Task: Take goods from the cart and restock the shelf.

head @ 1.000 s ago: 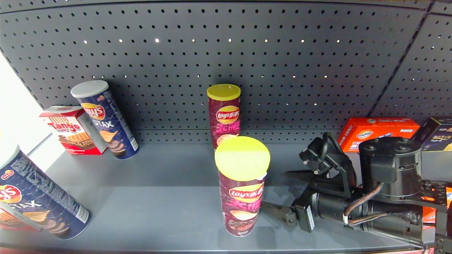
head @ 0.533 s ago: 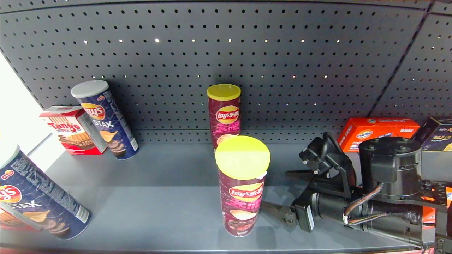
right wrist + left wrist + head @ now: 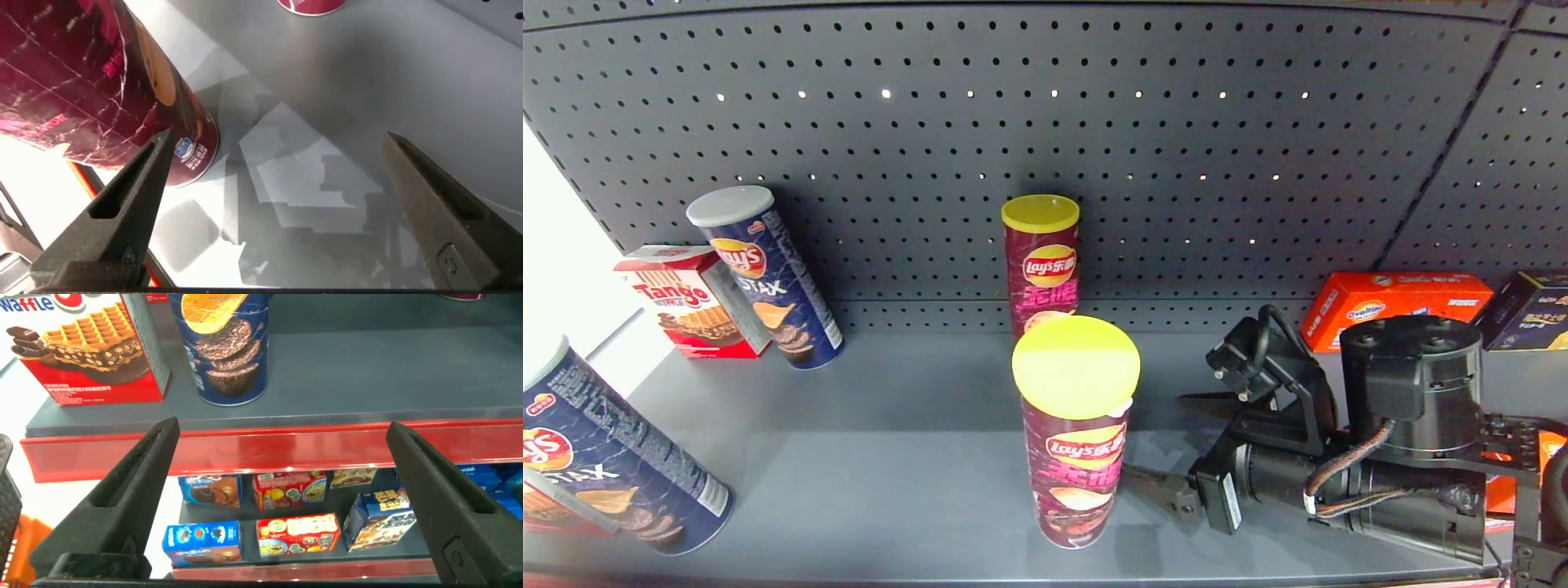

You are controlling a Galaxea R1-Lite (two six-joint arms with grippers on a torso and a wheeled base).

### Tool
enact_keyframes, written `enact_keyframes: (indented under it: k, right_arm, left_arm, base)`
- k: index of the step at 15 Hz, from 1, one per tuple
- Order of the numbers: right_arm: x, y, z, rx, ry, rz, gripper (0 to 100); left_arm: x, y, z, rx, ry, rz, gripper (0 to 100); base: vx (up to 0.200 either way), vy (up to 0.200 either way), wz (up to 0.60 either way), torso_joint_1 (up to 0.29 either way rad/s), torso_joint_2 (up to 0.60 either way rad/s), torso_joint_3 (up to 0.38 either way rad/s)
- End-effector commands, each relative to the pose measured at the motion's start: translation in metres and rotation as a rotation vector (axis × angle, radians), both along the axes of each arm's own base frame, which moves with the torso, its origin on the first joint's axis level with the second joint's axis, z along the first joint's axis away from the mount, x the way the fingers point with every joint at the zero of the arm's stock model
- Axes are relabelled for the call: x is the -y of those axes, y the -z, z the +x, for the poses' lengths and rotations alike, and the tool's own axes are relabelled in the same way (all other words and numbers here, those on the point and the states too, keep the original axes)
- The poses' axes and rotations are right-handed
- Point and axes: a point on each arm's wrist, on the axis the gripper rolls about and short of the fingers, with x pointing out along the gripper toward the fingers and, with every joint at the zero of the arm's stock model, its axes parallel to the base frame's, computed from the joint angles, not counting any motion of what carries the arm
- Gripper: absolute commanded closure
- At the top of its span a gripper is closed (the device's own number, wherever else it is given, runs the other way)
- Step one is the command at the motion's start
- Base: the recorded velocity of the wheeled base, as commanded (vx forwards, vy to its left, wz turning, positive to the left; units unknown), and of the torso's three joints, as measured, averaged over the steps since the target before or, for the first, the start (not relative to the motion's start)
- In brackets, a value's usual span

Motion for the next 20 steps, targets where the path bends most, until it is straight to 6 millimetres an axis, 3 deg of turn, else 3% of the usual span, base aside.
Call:
enact_keyframes:
  k: [1, 6, 20]
  right_arm:
    - [0.0, 0.0, 0.0, -0.001, -0.001, -0.001, 0]
    - [0.004, -0.004, -0.002, 0.011, 0.006, 0.009, 0]
    - [-0.012, -0.002, 0.004, 0.007, -0.021, 0.006, 0]
  left_arm:
    - [0.0, 0.0, 0.0, -0.002, 0.0, 0.0, 0]
    - [0.0, 0.0, 0.0, -0.002, 0.0, 0.0, 0]
    - [0.0, 0.0, 0.0, -0.002, 0.0, 0.0, 0]
  base:
    - [0.0, 0.0, 0.0, 0.0, 0.0, 0.0]
    - [0.0, 0.0, 0.0, 0.0, 0.0, 0.0]
    - [0.0, 0.0, 0.0, 0.0, 0.0, 0.0]
